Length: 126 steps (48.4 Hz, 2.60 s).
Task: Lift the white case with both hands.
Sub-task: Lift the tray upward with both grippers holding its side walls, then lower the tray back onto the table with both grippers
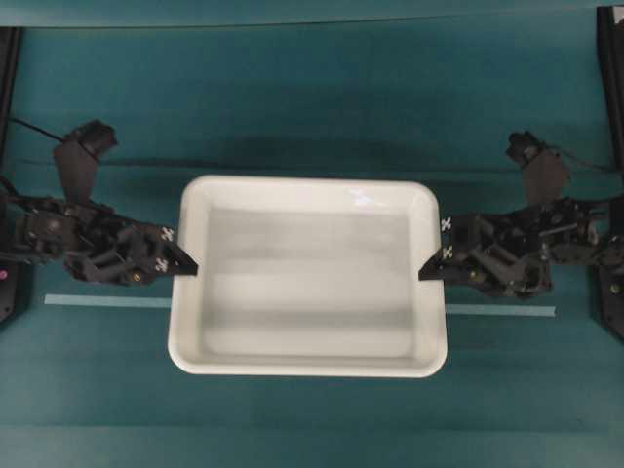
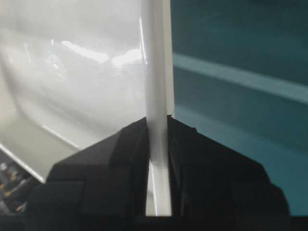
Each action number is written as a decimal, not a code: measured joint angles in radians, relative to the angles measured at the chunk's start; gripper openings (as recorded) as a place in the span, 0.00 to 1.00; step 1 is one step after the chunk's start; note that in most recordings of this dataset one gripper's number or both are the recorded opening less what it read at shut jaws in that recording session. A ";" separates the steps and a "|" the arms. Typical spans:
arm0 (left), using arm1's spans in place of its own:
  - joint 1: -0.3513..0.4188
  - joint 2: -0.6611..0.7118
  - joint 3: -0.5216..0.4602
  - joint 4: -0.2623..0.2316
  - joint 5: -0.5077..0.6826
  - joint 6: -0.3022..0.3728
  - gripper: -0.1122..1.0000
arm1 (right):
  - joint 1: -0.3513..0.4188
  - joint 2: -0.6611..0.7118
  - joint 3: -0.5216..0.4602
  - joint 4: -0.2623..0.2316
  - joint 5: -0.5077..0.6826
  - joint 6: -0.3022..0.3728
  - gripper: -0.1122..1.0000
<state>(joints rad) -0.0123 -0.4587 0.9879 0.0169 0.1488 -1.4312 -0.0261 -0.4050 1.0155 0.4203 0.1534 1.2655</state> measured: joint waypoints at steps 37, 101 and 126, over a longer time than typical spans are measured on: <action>0.005 -0.193 -0.284 0.002 0.419 -0.005 0.18 | -0.055 -0.229 -0.259 -0.041 0.388 0.100 0.20; 0.021 -0.097 -0.913 0.009 0.738 -0.008 0.18 | -0.061 -0.229 -0.913 -0.204 0.857 0.250 0.20; 0.003 -0.087 -0.917 0.011 0.739 -0.012 0.18 | -0.066 -0.256 -0.847 -0.204 0.841 0.245 0.20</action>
<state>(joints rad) -0.0092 -0.5461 0.0706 0.0276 0.8882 -1.4435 -0.0920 -0.6611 0.1687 0.2163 0.9940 1.5110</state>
